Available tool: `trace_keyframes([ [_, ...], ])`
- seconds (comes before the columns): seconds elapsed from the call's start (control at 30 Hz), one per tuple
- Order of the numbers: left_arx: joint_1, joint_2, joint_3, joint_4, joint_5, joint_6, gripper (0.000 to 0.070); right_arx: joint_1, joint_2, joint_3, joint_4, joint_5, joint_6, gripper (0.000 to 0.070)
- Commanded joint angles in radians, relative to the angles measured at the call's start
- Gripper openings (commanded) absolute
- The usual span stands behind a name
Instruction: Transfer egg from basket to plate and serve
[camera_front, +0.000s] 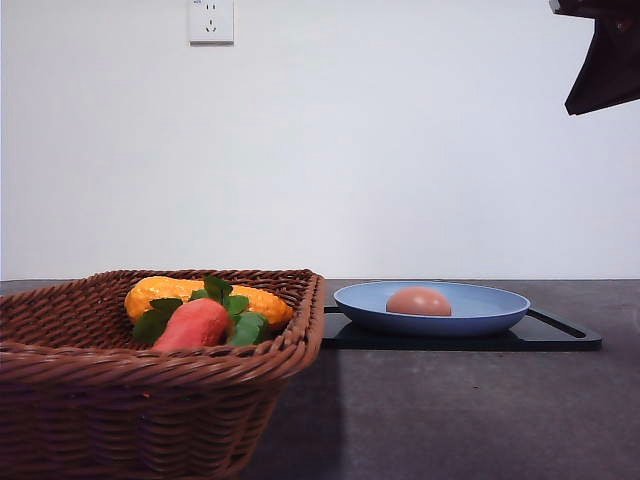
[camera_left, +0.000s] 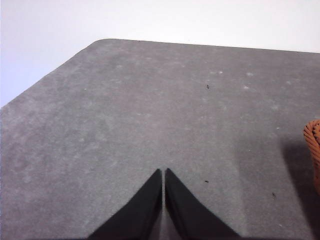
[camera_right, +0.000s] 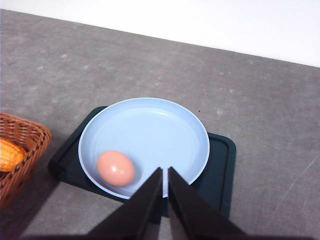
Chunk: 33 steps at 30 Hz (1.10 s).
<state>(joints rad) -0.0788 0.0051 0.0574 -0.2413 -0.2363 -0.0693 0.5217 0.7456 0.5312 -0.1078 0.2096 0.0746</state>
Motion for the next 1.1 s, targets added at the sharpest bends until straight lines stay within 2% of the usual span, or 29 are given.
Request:
trace_keyframes([
  [0.0,0.001,-0.002,-0.014,0.002,0.0,-0.003,0.0,0.005,0.004,0.007,0.011,0.001,-0.005,0.0],
  [0.5,0.001,-0.002,-0.014,0.002,0.0,-0.003,0.0,0.006,0.003,0.007,0.009,0.001,-0.005,0.0],
  [0.6,0.001,-0.002,-0.014,0.002,0.0,-0.003,0.0,0.003,-0.045,0.007,-0.009,0.009,-0.006,0.0],
  [0.7,0.001,-0.002,-0.014,0.002,0.0,-0.003,0.0,-0.014,-0.138,0.004,-0.012,0.037,-0.069,0.0],
  [0.8,0.001,-0.002,-0.014,0.002,0.0,-0.003,0.0,-0.057,-0.245,-0.013,0.0,0.021,-0.118,0.0],
  [1.07,0.001,-0.002,-0.014,0.002,0.0,-0.003,0.0,-0.265,-0.547,-0.219,0.123,-0.048,-0.113,0.0],
])
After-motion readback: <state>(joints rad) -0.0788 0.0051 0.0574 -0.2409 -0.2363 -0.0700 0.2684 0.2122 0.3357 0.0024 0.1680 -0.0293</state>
